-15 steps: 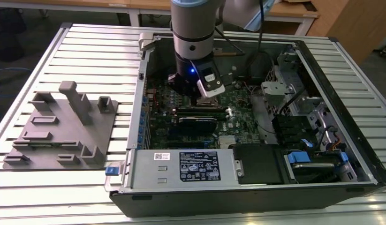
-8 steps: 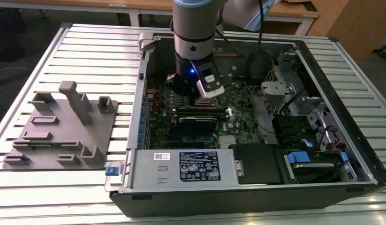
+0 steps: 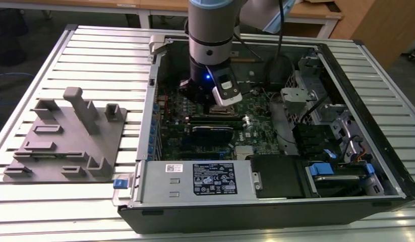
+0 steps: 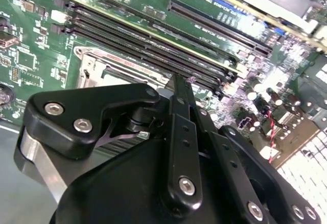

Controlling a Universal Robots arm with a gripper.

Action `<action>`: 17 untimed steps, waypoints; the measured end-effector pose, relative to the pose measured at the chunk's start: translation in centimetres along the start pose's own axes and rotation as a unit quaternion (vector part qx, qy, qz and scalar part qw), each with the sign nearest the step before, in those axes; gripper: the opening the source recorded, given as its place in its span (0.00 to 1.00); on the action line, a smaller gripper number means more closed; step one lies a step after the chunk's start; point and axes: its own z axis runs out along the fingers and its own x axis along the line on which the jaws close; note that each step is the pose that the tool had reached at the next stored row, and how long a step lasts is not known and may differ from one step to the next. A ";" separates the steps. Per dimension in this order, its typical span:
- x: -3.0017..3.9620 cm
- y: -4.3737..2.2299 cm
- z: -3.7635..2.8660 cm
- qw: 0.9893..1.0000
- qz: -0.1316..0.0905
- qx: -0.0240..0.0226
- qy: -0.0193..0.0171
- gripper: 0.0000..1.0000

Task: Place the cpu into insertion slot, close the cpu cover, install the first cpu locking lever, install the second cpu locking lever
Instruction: 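Install the second cpu locking lever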

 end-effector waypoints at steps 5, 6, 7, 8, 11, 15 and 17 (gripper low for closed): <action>-0.15 0.01 0.41 1.000 -0.001 0.000 0.000 0.11; -0.13 0.00 0.50 1.000 -0.001 0.000 0.000 0.11; -0.12 -0.01 0.58 1.000 -0.002 0.000 0.000 0.11; -0.12 -0.02 0.65 1.000 -0.003 -0.001 0.001 0.11; -0.05 -0.03 0.76 1.000 -0.003 -0.004 0.001 0.11; 0.26 -0.09 0.95 1.000 -0.003 -0.004 0.001 0.11; 0.50 -0.13 1.10 1.000 -0.003 -0.004 0.001 0.11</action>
